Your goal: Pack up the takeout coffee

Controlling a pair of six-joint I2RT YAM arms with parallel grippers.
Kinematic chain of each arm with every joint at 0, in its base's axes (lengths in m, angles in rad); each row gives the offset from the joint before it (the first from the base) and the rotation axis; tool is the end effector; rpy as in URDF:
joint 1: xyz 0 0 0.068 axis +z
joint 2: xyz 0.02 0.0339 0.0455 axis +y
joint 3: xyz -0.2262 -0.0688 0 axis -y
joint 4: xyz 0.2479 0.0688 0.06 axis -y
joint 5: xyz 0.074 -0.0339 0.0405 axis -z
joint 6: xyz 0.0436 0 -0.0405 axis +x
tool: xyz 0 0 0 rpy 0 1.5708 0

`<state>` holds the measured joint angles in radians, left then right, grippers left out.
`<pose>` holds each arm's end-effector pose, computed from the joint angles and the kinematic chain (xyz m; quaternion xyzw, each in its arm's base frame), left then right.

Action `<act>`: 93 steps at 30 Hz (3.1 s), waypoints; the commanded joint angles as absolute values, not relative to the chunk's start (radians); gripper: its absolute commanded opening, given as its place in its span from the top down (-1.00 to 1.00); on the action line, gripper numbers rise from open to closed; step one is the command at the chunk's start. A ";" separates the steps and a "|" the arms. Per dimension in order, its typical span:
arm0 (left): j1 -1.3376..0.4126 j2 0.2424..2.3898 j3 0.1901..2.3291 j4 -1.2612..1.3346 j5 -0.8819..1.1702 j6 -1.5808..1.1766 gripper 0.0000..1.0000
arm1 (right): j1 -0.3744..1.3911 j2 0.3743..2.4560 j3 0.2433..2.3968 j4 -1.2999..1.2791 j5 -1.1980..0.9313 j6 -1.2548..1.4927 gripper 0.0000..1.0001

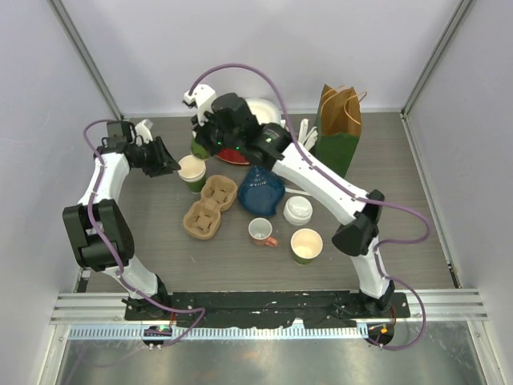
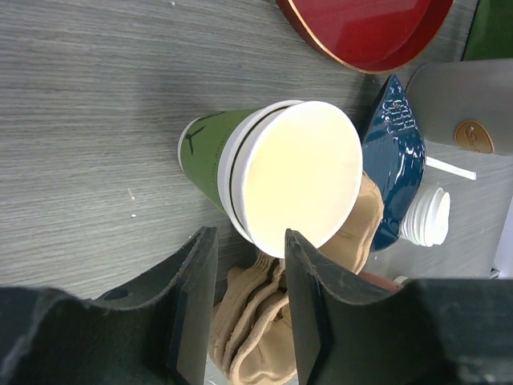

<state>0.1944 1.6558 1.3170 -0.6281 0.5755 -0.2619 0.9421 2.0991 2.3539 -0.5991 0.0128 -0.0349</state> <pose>0.3536 0.0454 0.2221 -0.1249 0.9109 -0.2804 0.2758 0.2766 0.3794 0.3897 -0.3805 0.7238 0.2475 0.5196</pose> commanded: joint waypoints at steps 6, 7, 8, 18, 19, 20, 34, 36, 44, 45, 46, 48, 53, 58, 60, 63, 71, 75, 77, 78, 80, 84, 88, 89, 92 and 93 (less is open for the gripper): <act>0.199 1.597 1.448 -0.775 0.561 -0.161 0.00 | 0.951 1.657 2.141 -0.963 0.326 0.084 0.98; 0.196 1.592 1.460 -0.781 0.561 -0.155 -0.01 | 0.950 1.632 2.106 -0.986 0.398 0.107 0.98; 0.199 1.588 1.466 -0.794 0.558 -0.150 -0.04 | 0.948 1.603 2.070 -1.021 0.432 0.156 0.99; 0.184 1.520 1.480 -0.844 0.591 -0.129 -0.13 | 0.864 1.312 1.643 -1.150 0.726 0.481 0.98; 0.183 1.510 1.474 -0.844 0.594 -0.127 -0.13 | 0.844 1.296 1.611 -1.155 0.726 0.494 0.98; 0.183 1.503 1.471 -0.845 0.597 -0.129 -0.14 | 0.822 1.266 1.580 -1.158 0.716 0.505 0.98; 0.176 1.422 1.463 -0.874 0.617 -0.114 -0.17 | 0.640 1.101 1.063 -0.959 0.589 0.660 0.98; 0.176 1.419 1.465 -0.876 0.614 -0.106 -0.17 | 0.624 1.106 1.023 -0.943 0.578 0.673 0.98; 0.176 1.413 1.450 -0.871 0.621 -0.106 -0.18 | 0.606 1.091 0.885 -0.809 0.500 0.698 0.98; 0.176 1.413 1.448 -0.870 0.621 -0.103 -0.18 | 0.606 1.092 0.873 -0.802 0.499 0.709 0.98; 0.176 1.416 1.448 -0.868 0.621 -0.104 -0.18 | 0.607 1.098 0.864 -0.795 0.499 0.712 0.98; 0.176 1.414 1.454 -0.871 0.624 -0.101 -0.18 | 0.606 1.100 0.844 -0.793 0.502 0.721 0.98; 0.176 1.417 1.462 -0.874 0.627 -0.094 -0.19 | 0.600 1.101 0.842 -0.807 0.500 0.732 0.98; 0.176 1.420 1.462 -0.876 0.632 -0.092 -0.20 | 0.598 1.106 0.853 -0.828 0.486 0.730 0.99; 0.176 1.422 1.463 -0.879 0.630 -0.091 -0.20 | 0.598 1.109 0.857 -0.842 0.485 0.730 0.84; 0.175 1.422 1.470 -0.882 0.634 -0.083 -0.22 | 0.600 1.100 0.876 -0.862 0.486 0.724 0.42; 0.169 1.431 1.485 -0.896 0.641 -0.075 -0.25 | 0.600 1.095 1.017 -0.900 0.465 0.646 -0.13; 0.160 1.430 1.493 -0.903 0.644 -0.075 -0.26 | 0.612 1.091 1.100 -0.875 0.416 0.521 -0.54; 0.156 1.427 1.494 -0.907 0.644 -0.075 -0.27 | 0.635 1.086 1.132 -0.827 0.370 0.459 -0.56; 0.156 1.425 1.493 -0.908 0.644 -0.074 -0.27 | 0.655 1.088 1.137 -0.771 0.358 0.430 -0.55; 0.156 1.420 1.486 -0.908 0.644 -0.077 -0.26 | 0.722 1.112 1.146 -0.715 0.339 0.335 -0.42; 0.156 1.396 1.457 -0.902 0.638 -0.077 -0.27 | 0.813 1.240 1.170 -0.650 0.235 0.180 0.37; 0.156 1.376 1.437 -0.905 0.623 -0.064 -0.28 | 0.815 1.367 1.164 -0.606 0.232 0.111 0.22; 0.156 1.371 1.436 -0.910 0.618 -0.060 -0.27 | 0.813 1.385 1.158 -0.569 0.235 0.082 0.18; 0.156 1.368 1.437 -0.917 0.603 -0.051 -0.28 | 0.798 1.437 1.137 -0.506 0.230 0.048 0.24; 0.156 1.367 1.437 -0.919 0.601 -0.045 -0.28 | 0.789 1.453 1.138 -0.500 0.226 0.045 0.24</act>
